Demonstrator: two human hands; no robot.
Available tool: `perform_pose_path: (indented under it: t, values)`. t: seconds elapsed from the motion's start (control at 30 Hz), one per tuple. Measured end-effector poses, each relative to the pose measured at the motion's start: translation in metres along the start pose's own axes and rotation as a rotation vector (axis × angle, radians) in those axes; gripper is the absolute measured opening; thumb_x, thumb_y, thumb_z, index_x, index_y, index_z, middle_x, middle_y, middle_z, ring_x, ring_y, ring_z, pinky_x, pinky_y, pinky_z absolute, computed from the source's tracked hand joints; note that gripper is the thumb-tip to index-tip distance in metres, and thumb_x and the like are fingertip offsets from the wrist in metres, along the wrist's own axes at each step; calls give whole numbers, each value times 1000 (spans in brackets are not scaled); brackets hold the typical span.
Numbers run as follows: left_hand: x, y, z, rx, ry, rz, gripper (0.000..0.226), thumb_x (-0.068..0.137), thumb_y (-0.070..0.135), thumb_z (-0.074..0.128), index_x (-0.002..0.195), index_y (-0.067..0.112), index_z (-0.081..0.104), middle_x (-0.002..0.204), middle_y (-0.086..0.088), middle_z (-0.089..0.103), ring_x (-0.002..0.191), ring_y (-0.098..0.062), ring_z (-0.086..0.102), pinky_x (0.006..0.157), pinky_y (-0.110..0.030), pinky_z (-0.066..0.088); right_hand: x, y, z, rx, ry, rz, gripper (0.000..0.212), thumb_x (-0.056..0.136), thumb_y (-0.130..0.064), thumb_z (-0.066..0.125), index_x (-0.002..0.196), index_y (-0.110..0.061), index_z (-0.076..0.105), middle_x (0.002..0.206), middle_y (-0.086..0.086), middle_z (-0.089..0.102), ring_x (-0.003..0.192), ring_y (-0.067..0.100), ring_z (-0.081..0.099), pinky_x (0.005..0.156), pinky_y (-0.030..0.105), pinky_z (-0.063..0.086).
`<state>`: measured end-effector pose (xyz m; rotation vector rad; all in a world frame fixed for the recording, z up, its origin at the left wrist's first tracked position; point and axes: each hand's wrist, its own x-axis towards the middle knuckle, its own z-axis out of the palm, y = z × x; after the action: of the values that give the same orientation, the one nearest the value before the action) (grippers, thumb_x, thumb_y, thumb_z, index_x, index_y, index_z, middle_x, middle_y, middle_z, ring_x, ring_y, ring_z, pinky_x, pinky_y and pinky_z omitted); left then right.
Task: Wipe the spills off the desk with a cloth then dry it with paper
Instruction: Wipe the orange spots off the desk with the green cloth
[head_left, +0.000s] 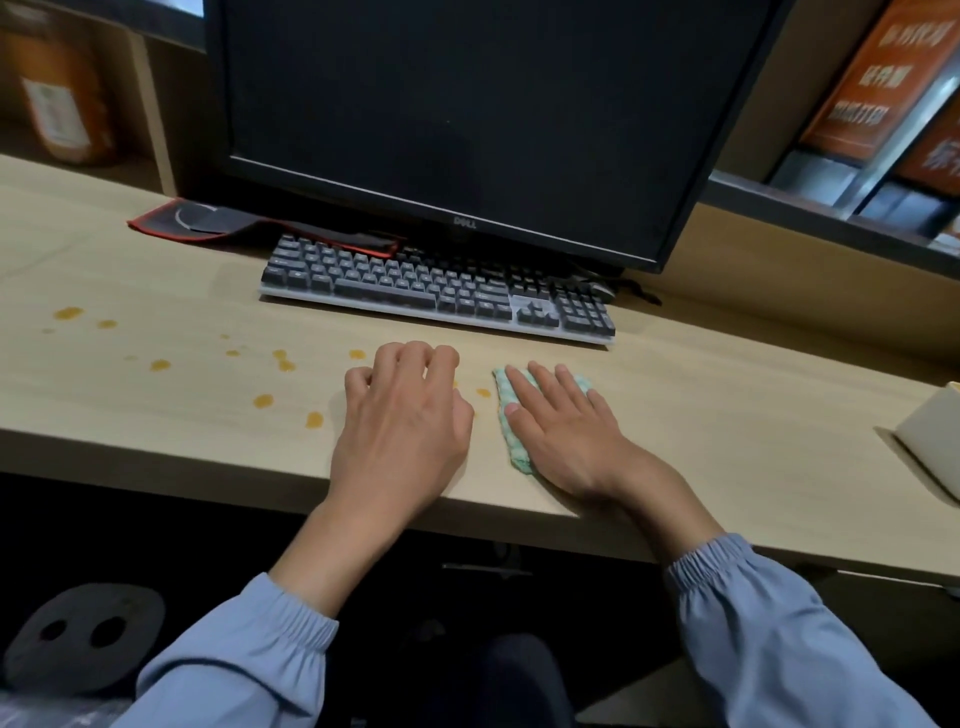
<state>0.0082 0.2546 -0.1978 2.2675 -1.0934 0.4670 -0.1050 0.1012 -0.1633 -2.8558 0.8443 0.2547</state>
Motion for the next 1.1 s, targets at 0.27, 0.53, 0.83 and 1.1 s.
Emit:
perform_pose_path:
  t: [0.27, 0.53, 0.83, 1.1]
  values:
    - [1, -1, 2, 5, 22, -6, 25, 98, 24, 55, 121, 17, 57, 116, -4, 59, 113, -28, 51, 88, -47, 40, 57, -12, -12, 16, 23, 49, 59, 105, -53, 8, 161, -40, -8, 170, -6, -12, 155, 18, -18, 124, 50, -9]
    - [1, -1, 0, -8, 15, -26, 24, 97, 20, 53, 121, 16, 57, 115, -2, 59, 113, -27, 51, 88, -44, 38, 43, -19, -11, 19, 48, 33, 59, 106, -51, 8, 161, -38, -8, 170, -4, -12, 155, 21, -17, 124, 51, -8]
    - [0, 1, -4, -18, -9, -46, 26, 99, 19, 51, 124, 17, 55, 118, -3, 59, 114, -26, 50, 90, -44, 38, -25, -27, 8, -2, 10, -30, 57, 106, -52, 6, 159, -43, -11, 169, -10, -15, 154, 15, -21, 124, 45, -12]
    - [0, -1, -3, -18, -8, -37, 25, 99, 17, 50, 123, 17, 55, 118, -3, 59, 114, -27, 51, 90, -44, 36, -27, -31, 9, 6, -5, -17, 56, 106, -53, 7, 159, -45, -11, 169, -12, -15, 154, 13, -21, 124, 44, -11]
